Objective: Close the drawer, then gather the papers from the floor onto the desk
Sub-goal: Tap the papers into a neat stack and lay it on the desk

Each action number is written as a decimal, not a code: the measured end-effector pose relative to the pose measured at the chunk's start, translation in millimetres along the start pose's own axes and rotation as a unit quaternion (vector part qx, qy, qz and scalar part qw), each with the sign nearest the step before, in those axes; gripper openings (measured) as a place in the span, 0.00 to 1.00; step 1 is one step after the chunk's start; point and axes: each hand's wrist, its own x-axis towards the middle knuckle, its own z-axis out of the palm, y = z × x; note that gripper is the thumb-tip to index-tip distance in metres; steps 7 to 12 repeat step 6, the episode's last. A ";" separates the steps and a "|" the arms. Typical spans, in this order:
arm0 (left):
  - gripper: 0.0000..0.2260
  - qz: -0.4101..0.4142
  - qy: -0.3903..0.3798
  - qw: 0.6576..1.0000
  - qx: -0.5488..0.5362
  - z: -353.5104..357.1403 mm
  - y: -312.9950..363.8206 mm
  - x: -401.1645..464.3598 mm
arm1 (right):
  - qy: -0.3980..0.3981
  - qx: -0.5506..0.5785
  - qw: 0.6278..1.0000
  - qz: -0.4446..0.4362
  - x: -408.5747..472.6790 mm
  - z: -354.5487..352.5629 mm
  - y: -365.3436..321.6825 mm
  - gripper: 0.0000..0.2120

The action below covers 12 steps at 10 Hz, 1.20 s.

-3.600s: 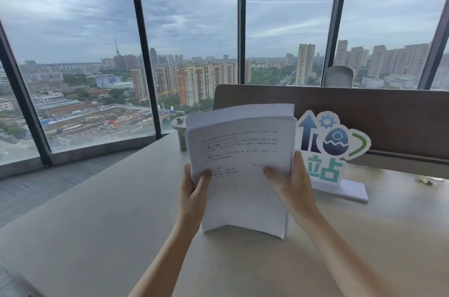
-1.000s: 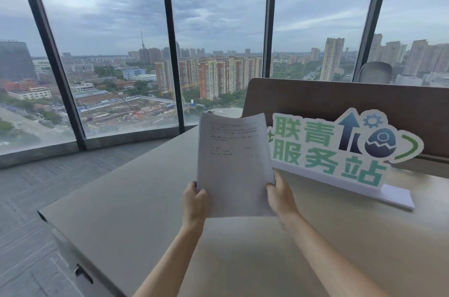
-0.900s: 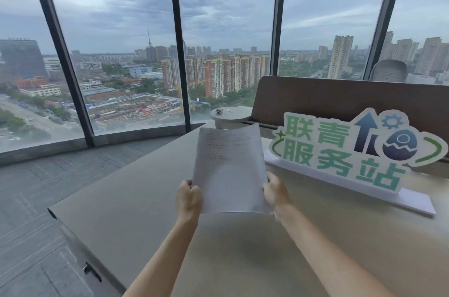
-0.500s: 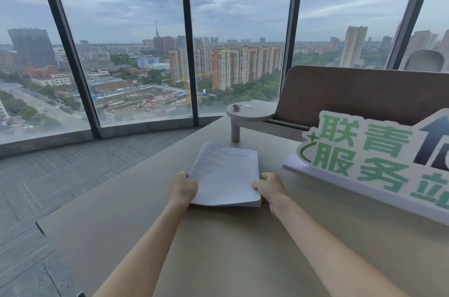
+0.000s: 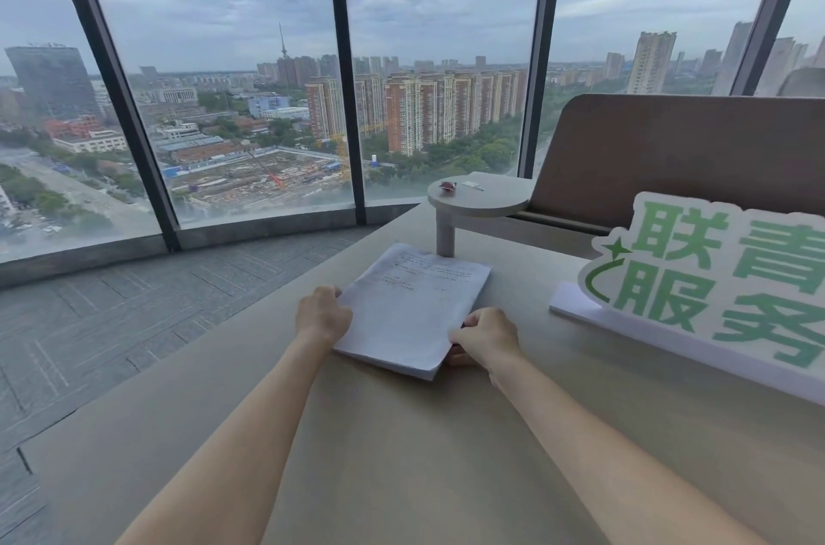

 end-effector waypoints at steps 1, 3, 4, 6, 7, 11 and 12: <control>0.16 0.022 0.003 0.999 0.032 1.6 -5.8 8.2 | -0.003 -0.009 1.000 -0.007 -0.1 4.6 -0.9 0.07; 0.16 0.058 -0.014 0.992 0.115 0.1 -6.9 19.5 | -0.008 -0.062 0.998 -0.015 1.3 6.3 -6.1 0.06; 0.18 0.052 -0.038 0.985 0.163 -5.5 -4.4 18.0 | -0.008 -0.219 0.974 -0.052 -0.3 0.9 -12.3 0.09; 0.20 0.084 -0.040 0.977 0.192 -20.4 6.1 2.8 | 0.009 -0.427 0.898 -0.104 -2.5 -7.4 -33.0 0.10; 0.20 0.084 -0.040 0.977 0.192 -20.4 6.1 2.8 | 0.009 -0.427 0.898 -0.104 -2.5 -7.4 -33.0 0.10; 0.20 0.084 -0.040 0.977 0.192 -20.4 6.1 2.8 | 0.009 -0.427 0.898 -0.104 -2.5 -7.4 -33.0 0.10; 0.20 0.084 -0.040 0.977 0.192 -20.4 6.1 2.8 | 0.009 -0.427 0.898 -0.104 -2.5 -7.4 -33.0 0.10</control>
